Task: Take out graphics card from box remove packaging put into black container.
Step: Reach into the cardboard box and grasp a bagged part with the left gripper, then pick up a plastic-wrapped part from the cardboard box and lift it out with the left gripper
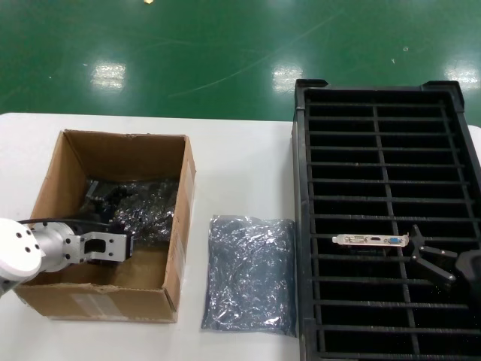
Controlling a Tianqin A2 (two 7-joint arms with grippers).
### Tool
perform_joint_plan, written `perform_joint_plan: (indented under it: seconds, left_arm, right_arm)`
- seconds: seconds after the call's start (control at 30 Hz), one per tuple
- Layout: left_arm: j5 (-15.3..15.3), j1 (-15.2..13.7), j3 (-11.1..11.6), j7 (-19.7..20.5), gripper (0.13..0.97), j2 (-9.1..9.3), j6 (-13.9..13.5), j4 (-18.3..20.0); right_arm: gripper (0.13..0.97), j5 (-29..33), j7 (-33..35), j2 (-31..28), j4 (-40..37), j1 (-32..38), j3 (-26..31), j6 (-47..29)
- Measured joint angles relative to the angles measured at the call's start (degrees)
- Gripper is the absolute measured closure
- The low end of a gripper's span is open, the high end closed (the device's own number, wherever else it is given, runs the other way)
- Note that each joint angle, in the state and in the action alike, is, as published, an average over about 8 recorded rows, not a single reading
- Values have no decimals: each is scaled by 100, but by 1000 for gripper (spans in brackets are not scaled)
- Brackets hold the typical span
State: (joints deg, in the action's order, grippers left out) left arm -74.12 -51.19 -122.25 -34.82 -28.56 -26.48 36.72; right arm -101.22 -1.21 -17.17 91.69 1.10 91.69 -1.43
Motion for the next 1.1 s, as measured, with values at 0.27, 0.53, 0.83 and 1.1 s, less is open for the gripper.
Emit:
perform_joint_plan:
  seconds: [0.27, 0.53, 0.83, 1.1]
  left_arm:
    - [-282, -2, 294, -637, 424, 100, 122, -261]
    - [-354, 76, 450, -862, 600, 60, 184, -173]
    - [-127, 350, 500, -497, 784, -162, 222, 430]
    - [54, 551, 543, -198, 883, -310, 254, 798]
  right_arm:
    - [129, 0, 0, 0, 0, 0, 0, 0]
    - [129, 0, 0, 0, 0, 0, 0, 0]
    - [129, 0, 0, 0, 0, 0, 0, 0]
    - [129, 0, -1, 0, 0, 0, 0, 0]
